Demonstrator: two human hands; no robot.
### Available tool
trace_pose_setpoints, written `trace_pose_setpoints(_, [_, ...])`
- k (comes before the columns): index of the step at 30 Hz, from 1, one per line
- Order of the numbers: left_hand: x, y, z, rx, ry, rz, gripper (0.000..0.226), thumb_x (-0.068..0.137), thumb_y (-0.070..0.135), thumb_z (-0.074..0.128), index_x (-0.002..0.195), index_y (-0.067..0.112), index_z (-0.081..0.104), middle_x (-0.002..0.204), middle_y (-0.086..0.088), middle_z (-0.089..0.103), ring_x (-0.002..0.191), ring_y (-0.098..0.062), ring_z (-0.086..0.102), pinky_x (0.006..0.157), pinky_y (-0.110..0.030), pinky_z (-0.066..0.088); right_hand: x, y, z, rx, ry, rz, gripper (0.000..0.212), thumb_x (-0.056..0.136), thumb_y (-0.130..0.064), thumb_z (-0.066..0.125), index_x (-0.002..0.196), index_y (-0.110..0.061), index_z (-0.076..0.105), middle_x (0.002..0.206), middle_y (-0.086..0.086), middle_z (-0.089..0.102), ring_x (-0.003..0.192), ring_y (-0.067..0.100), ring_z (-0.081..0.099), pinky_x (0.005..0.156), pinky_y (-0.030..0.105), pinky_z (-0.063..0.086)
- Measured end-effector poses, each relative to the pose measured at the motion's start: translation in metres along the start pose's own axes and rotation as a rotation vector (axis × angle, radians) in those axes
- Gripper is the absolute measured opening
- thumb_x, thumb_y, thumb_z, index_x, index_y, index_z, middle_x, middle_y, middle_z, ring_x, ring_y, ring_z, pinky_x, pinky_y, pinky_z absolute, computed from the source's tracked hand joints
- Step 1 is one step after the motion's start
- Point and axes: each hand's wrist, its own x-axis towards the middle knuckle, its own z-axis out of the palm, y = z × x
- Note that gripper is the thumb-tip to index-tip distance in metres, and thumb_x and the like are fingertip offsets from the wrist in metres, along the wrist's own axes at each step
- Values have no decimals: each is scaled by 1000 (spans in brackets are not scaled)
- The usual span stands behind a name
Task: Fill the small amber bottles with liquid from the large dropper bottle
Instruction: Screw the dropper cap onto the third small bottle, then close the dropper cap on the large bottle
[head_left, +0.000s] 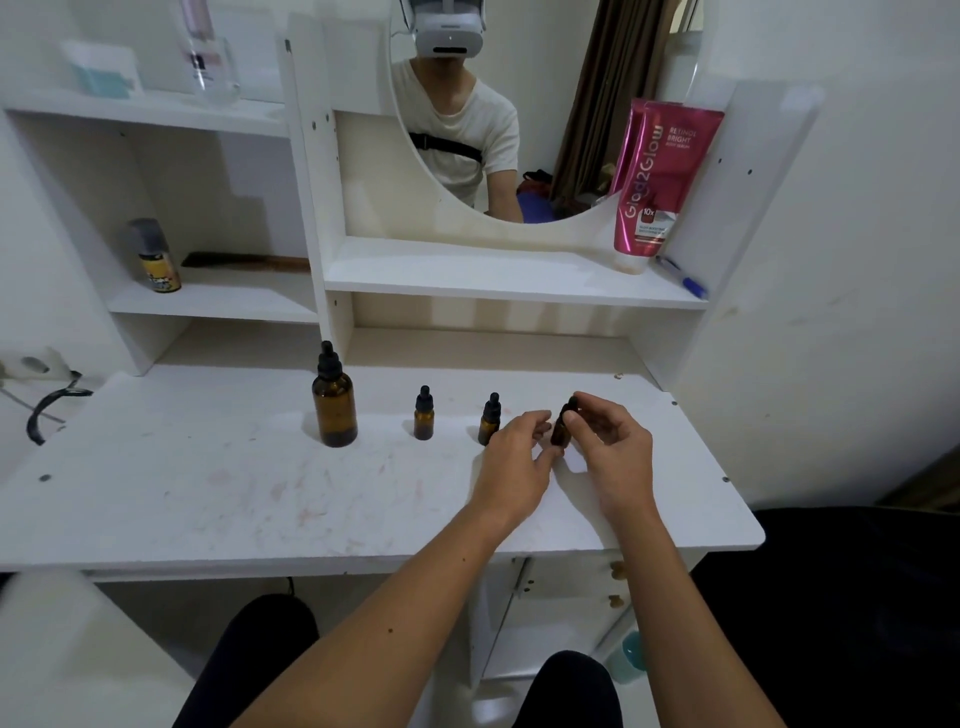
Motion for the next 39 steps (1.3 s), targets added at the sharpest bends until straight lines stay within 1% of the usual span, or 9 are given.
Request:
trace_pose_setpoints(7, [-39,-14,-56,-125,-42,-56,46,95,31,74,138,26,59,127,12,68,114,-1,64,103,-21,52,-9,-10,4,-93,103,-46,31,93,-18,78,123,-24,73,125,-5,71,117,15,66,108,41,54])
trace_pose_setpoints(14, [-72,-40,-149,-177,79,-113,34,93,30,75,126,31,65,114,20,71,102,4,67,87,-12,54,-35,-28,32,-175,180,-229,27,96,-16,74,123,-19,72,123,-3,66,115,12,62,105,28,50])
trace_pose_setpoints(18, [-76,-57,-194,-172,268,-160,33,91,27,78,122,27,66,111,17,72,98,-1,69,86,-18,57,-41,-44,74,-147,105,-275,24,96,-16,74,120,-18,72,119,-2,68,109,14,63,95,22,50])
trace_pose_setpoints(21, [-70,-63,-214,-184,342,-177,37,88,26,81,121,24,64,112,11,71,99,-6,68,88,-25,59,-46,-56,108,-97,21,-290,23,97,-16,74,119,-17,73,118,-4,69,115,11,63,102,25,49])
trace_pose_setpoints(23, [-63,-66,-223,-152,356,-193,43,86,28,83,124,23,62,114,9,69,102,-10,67,90,-28,59,-50,-62,129,-112,-25,-314,23,97,-17,74,119,-18,73,117,-7,70,114,9,64,100,24,51])
trace_pose_setpoints(27, [-46,-73,-232,-106,301,-223,63,81,34,87,135,25,55,131,6,63,113,-15,63,96,-31,57,-53,-73,163,-130,-103,-297,25,97,-23,74,122,-25,72,119,-10,70,114,6,64,98,20,51])
trace_pose_setpoints(30, [-36,-76,-230,-102,216,-233,68,82,33,86,141,26,52,140,4,59,120,-19,59,103,-37,53,-51,-80,183,-170,-152,-300,30,97,-27,73,127,-25,71,122,-11,71,114,2,64,95,16,52])
trace_pose_setpoints(35, [-32,-82,-229,-63,176,-220,55,86,33,83,135,24,59,127,4,68,114,-17,63,106,-38,51,-43,-84,210,-194,-306,-286,36,100,-27,69,136,-24,68,129,-8,72,117,5,67,102,21,53])
trace_pose_setpoints(39, [-32,-84,-230,-46,168,-204,51,88,32,81,134,22,61,124,5,70,111,-14,64,106,-36,52,-41,-87,223,-183,-335,-253,34,104,-22,63,137,-21,67,129,-8,72,120,6,67,107,27,53])
